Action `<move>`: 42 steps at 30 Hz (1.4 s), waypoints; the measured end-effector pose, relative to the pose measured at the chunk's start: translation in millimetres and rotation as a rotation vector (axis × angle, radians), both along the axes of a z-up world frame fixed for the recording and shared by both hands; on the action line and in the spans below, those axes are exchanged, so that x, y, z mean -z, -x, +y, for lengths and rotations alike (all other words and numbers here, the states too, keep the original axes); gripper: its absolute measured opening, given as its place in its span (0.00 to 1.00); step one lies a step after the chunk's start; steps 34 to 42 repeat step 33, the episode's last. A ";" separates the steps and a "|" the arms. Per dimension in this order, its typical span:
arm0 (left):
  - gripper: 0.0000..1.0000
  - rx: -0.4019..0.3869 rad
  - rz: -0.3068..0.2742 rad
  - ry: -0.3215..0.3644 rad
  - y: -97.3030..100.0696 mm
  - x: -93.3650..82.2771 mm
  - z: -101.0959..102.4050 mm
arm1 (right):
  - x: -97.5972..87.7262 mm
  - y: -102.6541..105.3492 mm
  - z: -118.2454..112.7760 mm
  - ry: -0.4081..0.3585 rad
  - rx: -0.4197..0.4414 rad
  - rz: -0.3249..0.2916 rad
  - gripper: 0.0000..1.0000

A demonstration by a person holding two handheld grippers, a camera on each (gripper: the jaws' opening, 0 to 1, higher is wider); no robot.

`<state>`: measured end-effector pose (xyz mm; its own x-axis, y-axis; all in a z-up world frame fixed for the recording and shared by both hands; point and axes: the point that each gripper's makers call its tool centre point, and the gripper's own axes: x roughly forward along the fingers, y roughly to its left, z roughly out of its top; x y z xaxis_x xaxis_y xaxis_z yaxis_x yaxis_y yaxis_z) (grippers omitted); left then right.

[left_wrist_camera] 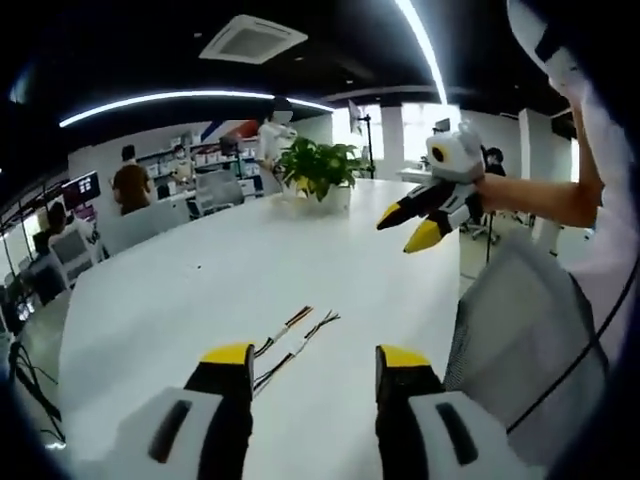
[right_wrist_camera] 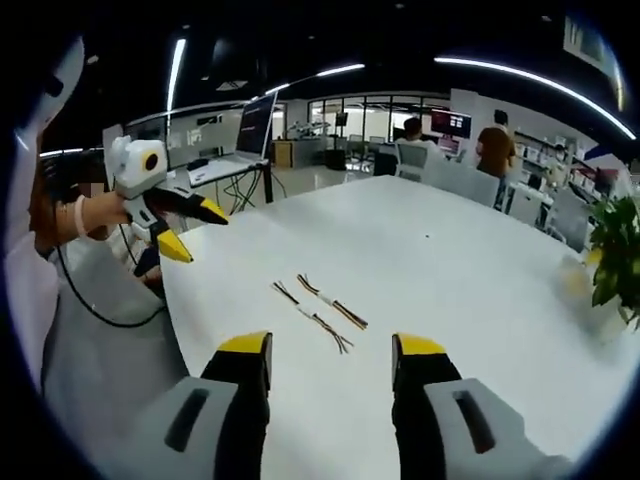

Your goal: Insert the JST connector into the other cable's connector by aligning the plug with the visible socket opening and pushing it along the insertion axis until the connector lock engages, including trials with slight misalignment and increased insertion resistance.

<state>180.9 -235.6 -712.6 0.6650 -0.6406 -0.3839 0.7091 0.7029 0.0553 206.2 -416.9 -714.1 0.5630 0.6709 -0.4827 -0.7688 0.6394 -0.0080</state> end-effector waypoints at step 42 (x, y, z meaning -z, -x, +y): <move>0.99 -0.135 0.110 0.143 45.2 -0.1 10.9 | 23.0 39.2 -7.2 -0.052 0.181 0.114 1.00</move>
